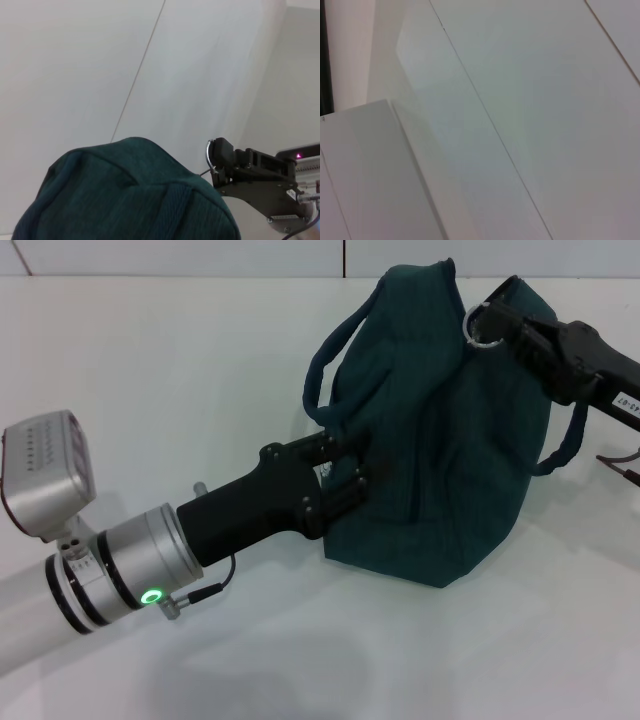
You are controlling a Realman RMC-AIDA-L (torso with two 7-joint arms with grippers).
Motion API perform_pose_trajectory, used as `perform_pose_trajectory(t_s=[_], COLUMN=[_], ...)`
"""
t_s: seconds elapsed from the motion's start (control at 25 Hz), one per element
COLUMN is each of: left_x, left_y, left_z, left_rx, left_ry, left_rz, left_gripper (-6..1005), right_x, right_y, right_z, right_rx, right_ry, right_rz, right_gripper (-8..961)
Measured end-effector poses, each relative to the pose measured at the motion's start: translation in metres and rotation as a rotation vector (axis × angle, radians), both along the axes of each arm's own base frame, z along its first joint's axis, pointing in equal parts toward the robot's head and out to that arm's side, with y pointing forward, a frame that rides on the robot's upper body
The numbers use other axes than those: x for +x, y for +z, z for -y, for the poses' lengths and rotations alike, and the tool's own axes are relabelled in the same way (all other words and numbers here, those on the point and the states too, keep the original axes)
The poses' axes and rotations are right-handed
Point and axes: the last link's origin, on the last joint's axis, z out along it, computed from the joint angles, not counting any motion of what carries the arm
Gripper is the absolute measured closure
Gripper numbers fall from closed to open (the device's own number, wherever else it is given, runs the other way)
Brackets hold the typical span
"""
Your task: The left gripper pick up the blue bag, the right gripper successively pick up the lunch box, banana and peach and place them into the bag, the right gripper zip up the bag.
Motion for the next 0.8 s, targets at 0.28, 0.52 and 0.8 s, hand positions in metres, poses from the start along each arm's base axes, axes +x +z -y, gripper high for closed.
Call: perform_pose_trajectory(t_s=[0.28, 0.52, 0.8], left_x=[0.007, 0.008, 0.006], left_y=[0.002, 0.004, 0.000], left_z=[-0.009, -0.014, -0.020], left_rx=[0.019, 0.049, 0.049], left_ry=[-0.003, 0.029, 0.046], left_rz=[0.018, 0.035, -0.005], left_gripper=[576, 501, 681], right_x=[0.000, 0.000, 0.000], right_y=[0.000, 0.000, 0.000], right_z=[0.001, 0.002, 0.003], right_rx=[-0.001, 0.000, 0.002], right_ry=[0.003, 0.008, 0.010], right_rz=[-0.002, -0.003, -0.002], right_gripper=[945, 946, 946])
